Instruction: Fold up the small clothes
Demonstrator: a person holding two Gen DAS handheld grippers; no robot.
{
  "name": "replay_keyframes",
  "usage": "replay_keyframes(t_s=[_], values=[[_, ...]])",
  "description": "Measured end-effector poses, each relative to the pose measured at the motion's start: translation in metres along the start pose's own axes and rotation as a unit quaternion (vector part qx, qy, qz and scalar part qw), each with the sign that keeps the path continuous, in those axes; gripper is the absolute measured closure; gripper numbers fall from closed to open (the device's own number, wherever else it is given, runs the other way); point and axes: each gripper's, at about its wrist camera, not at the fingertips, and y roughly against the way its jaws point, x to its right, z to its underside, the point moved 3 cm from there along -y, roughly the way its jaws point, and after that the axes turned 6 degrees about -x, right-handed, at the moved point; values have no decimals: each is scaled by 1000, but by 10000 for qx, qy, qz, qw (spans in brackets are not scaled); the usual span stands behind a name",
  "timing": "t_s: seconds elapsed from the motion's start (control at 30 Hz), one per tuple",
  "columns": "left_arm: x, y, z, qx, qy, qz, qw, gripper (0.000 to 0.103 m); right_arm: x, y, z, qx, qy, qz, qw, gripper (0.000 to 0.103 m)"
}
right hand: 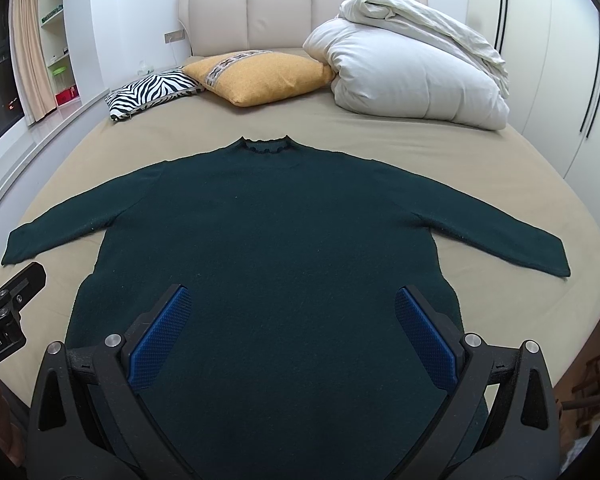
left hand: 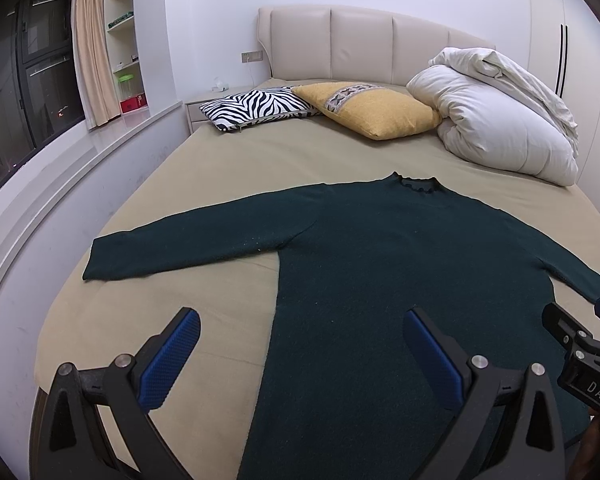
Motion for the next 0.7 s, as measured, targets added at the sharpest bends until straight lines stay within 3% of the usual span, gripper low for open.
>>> replay_keyframes(t_s=[0.7], values=[[0, 0, 0, -2, 3, -1, 10000, 0, -4, -3, 2, -23, 10, -2, 10000, 0]])
